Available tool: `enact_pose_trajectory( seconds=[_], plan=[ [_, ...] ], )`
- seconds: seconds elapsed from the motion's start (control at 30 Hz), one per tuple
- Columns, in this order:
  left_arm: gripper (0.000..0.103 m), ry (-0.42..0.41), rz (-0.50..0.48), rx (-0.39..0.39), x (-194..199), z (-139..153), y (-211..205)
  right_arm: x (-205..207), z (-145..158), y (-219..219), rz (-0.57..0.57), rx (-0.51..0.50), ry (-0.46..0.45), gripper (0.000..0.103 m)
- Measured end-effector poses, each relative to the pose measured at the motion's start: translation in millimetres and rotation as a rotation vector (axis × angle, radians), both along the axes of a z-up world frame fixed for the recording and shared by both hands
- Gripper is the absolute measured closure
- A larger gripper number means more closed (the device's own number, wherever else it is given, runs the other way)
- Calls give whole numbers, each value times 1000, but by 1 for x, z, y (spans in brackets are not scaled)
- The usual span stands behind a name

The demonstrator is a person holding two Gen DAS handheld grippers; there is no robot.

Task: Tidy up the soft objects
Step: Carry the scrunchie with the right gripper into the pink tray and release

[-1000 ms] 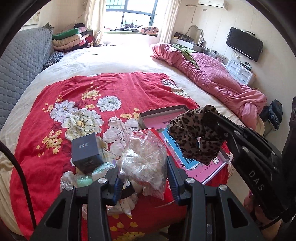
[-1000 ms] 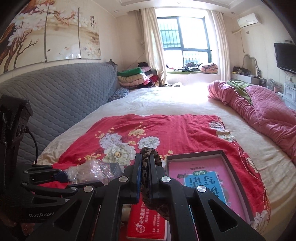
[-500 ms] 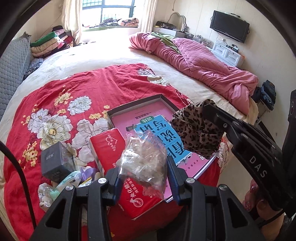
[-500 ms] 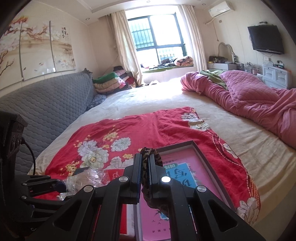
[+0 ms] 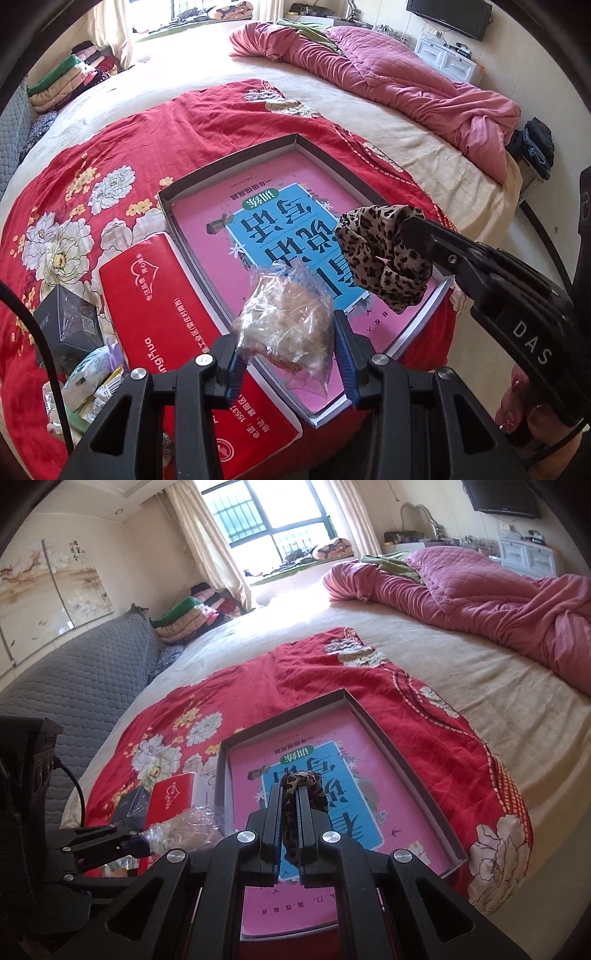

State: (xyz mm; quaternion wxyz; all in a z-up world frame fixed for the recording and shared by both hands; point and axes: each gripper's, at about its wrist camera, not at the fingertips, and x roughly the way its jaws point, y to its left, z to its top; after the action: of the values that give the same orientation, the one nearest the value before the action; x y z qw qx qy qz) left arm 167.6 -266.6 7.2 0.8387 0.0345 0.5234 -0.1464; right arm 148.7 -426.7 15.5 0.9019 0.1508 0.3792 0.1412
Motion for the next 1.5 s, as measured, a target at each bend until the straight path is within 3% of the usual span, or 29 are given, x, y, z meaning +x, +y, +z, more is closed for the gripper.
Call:
enact_pose_trajectory(
  seconds=[0.27, 0.6, 0.87, 0.93, 1.0, 1.13, 1.3, 1.5],
  plan=[
    [60, 47, -30, 14, 9, -23, -16, 12, -36, -15, -62, -33, 111, 97],
    [60, 89, -63, 28, 10, -41, -32, 17, -57, -34, -177, -210, 168, 94],
    [59, 79, -69, 48, 10, -45, -38, 17, -57, -41, -193, -200, 176, 89],
    [59, 75, -71, 53, 10, -45, -39, 16, -54, -43, -207, -187, 168, 78],
    [58, 75, -76, 60, 9, -46, -40, 14, -51, -44, -222, -195, 152, 73],
    [55, 79, -83, 66, 8, -46, -41, 13, -48, -50, -240, -148, 145, 72],
    [53, 80, -85, 72, 7, -46, -41, 13, -44, -50, -242, -162, 136, 71],
    [40, 73, -70, 55, 4, -41, -36, 12, -41, -51, -247, -159, 126, 70]
  ],
)
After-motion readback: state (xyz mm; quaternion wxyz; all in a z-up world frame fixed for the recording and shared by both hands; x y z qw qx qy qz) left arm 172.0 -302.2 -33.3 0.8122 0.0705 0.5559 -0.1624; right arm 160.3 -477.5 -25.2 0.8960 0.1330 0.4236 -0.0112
